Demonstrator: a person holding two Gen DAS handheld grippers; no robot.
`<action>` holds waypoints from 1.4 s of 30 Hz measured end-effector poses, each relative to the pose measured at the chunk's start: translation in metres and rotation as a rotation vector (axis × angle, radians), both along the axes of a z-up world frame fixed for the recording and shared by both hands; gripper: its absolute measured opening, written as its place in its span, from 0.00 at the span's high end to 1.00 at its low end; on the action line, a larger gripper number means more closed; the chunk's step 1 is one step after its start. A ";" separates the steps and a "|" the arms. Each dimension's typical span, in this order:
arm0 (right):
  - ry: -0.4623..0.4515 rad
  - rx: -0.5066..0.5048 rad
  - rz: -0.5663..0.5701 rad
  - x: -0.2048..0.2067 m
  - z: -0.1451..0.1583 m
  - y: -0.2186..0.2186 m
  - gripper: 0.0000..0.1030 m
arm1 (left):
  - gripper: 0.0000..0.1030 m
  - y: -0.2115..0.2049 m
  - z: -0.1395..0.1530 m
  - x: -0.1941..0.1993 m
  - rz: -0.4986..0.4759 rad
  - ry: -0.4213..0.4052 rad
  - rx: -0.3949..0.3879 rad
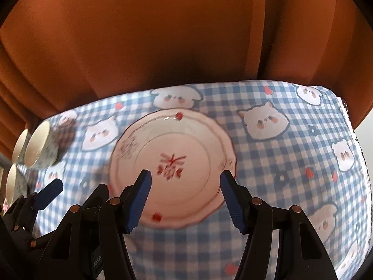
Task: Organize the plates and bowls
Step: 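Move both grippers to the small red-patterned white plate, then close both grippers on the rim of the red-patterned plate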
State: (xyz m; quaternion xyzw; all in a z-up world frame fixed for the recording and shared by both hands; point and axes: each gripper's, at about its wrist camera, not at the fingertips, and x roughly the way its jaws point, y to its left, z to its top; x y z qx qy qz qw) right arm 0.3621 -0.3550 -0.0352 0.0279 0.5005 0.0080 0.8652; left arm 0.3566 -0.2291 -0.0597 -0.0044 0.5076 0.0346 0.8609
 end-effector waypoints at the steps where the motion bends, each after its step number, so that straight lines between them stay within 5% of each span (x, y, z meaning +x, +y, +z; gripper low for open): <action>1: 0.004 0.003 -0.008 0.005 -0.002 -0.002 0.37 | 0.27 -0.003 -0.004 0.006 -0.002 0.005 -0.001; 11: 0.060 -0.011 -0.062 0.045 -0.034 -0.027 0.38 | 0.28 -0.024 -0.042 0.047 -0.039 0.060 -0.027; 14: 0.071 -0.012 -0.066 0.051 -0.044 -0.031 0.38 | 0.38 -0.026 -0.049 0.052 -0.048 0.083 -0.045; 22: 0.096 -0.002 -0.067 0.051 -0.053 -0.032 0.42 | 0.41 -0.025 -0.050 0.050 -0.070 0.104 -0.060; 42: 0.184 0.038 -0.037 -0.043 -0.039 0.006 0.42 | 0.41 0.014 -0.042 -0.055 -0.077 0.197 -0.048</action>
